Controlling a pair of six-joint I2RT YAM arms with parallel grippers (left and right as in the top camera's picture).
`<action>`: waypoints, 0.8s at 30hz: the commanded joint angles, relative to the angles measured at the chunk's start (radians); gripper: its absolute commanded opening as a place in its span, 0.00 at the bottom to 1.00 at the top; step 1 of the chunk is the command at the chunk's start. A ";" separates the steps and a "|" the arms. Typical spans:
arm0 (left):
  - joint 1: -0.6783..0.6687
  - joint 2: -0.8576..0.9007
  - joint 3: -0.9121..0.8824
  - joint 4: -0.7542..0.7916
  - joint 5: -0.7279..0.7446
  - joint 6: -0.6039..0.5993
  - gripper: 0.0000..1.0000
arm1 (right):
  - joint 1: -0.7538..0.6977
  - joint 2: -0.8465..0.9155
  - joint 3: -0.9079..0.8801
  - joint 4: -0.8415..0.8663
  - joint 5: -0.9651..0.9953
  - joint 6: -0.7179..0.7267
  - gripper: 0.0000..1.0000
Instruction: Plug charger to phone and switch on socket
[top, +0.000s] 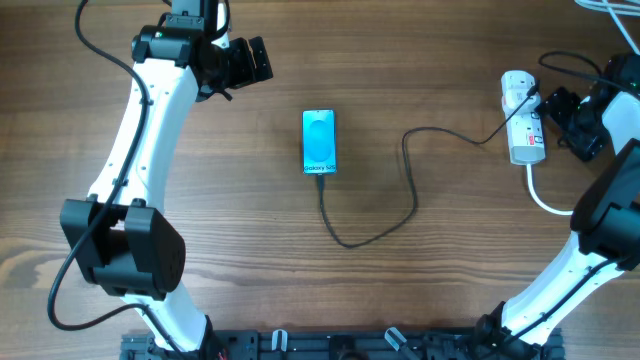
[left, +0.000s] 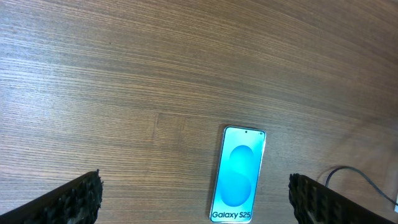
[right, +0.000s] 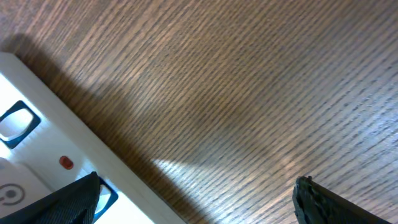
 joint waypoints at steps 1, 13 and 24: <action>-0.003 0.010 -0.003 0.000 -0.013 -0.009 1.00 | 0.003 0.023 -0.013 -0.010 -0.071 -0.024 1.00; -0.003 0.010 -0.003 0.000 -0.013 -0.009 1.00 | 0.003 0.023 -0.013 -0.047 -0.074 -0.054 1.00; -0.003 0.010 -0.003 0.000 -0.013 -0.009 1.00 | 0.031 0.023 -0.013 -0.048 -0.096 -0.077 1.00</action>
